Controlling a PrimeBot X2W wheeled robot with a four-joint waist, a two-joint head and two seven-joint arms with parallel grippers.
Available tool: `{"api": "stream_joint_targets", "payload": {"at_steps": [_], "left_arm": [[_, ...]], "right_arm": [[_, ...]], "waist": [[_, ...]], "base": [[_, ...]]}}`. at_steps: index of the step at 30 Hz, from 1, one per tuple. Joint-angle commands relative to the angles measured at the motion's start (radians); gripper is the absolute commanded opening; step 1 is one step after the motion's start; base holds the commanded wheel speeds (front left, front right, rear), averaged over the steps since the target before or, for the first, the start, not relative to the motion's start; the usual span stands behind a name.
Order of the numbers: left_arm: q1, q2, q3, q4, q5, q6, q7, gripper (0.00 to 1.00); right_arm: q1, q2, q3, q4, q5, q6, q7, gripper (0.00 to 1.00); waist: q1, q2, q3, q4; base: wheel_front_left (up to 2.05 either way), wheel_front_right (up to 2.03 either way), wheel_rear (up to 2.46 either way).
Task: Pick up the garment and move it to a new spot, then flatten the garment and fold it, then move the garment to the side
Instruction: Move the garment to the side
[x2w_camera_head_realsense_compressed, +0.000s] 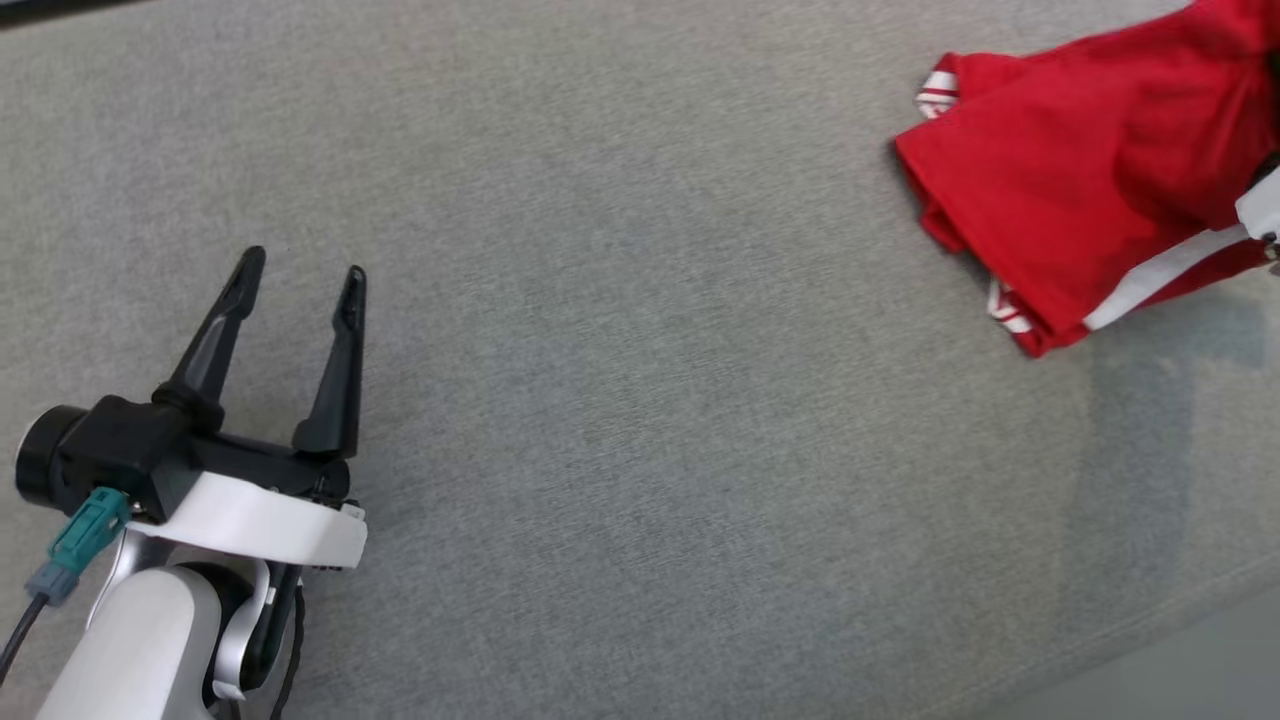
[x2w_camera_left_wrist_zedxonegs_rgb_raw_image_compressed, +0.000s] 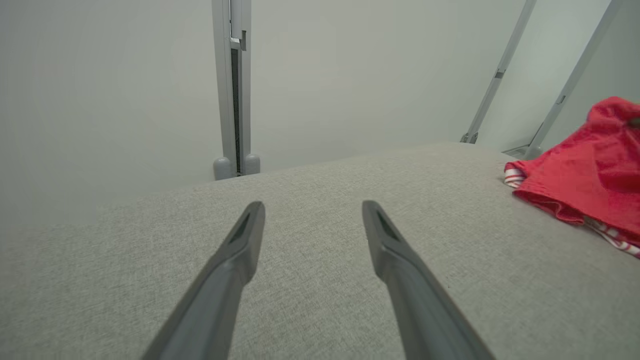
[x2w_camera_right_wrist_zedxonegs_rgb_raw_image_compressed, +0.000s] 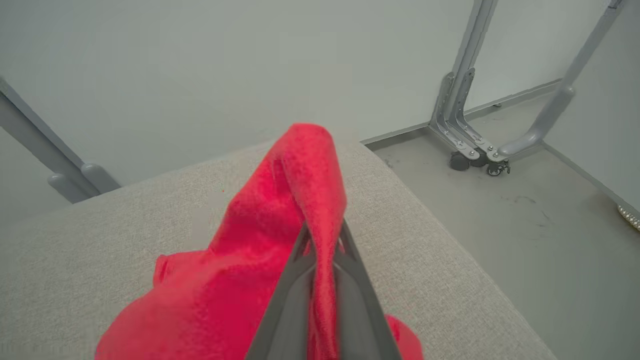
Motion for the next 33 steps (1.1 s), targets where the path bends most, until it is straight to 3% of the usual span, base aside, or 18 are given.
{"api": "stream_joint_targets", "payload": {"at_steps": [1, 3, 5, 6, 12, 19, 25, 33], "left_arm": [[-0.015, 0.004, 0.003, 0.0, 0.006, 0.005, -0.006, 1.0], [-0.019, 0.0, -0.001, 0.002, 0.004, 0.003, -0.007, 1.0], [-0.021, -0.001, -0.003, 0.007, 0.002, 0.005, -0.01, 1.0], [-0.022, -0.002, -0.003, 0.009, 0.001, 0.006, -0.01, 1.0], [-0.012, -0.012, -0.009, 0.022, -0.007, 0.008, -0.026, 1.0], [0.036, -0.03, 0.003, 0.057, -0.029, 0.017, -0.065, 1.0], [0.103, -0.034, 0.036, 0.079, -0.057, 0.035, -0.094, 1.0], [0.21, -0.026, 0.076, 0.078, -0.083, 0.071, -0.094, 1.0]], "right_arm": [[-0.032, -0.007, -0.016, 0.073, -0.032, 0.0, -0.014, 0.0], [-0.066, 0.012, -0.037, 0.155, -0.054, 0.001, -0.028, 0.02], [-0.087, 0.026, -0.039, 0.231, -0.086, 0.001, -0.038, 0.47], [-0.1, 0.033, -0.039, 0.251, -0.098, 0.001, -0.047, 1.0], [-0.119, 0.046, -0.04, 0.298, -0.155, 0.001, -0.136, 1.0], [-0.084, 0.106, -0.031, 0.269, -0.185, 0.0, -0.262, 1.0], [0.019, 0.133, -0.006, 0.129, -0.186, 0.001, -0.289, 1.0], [0.279, 0.129, -0.027, -0.16, -0.202, 0.001, -0.29, 1.0]], "waist": [[0.0, 0.0, 0.013, 0.014], [0.0, 0.0, 0.011, 0.019], [0.0, 0.0, 0.005, 0.024], [0.0, 0.0, 0.002, 0.026], [0.0, 0.0, -0.031, 0.04], [0.0, 0.0, -0.151, 0.069], [0.0, 0.0, -0.296, 0.108], [0.0, 0.0, -0.461, 0.171]], "base": [[0.0, 0.0, 0.0], [0.0, 0.0, 0.0], [0.0, 0.0, 0.0], [0.0, 0.0, 0.0], [0.0, 0.0, 0.0], [0.0, 0.0, 0.0], [0.0, 0.0, 0.0], [0.0, 0.0, 0.0]]}}
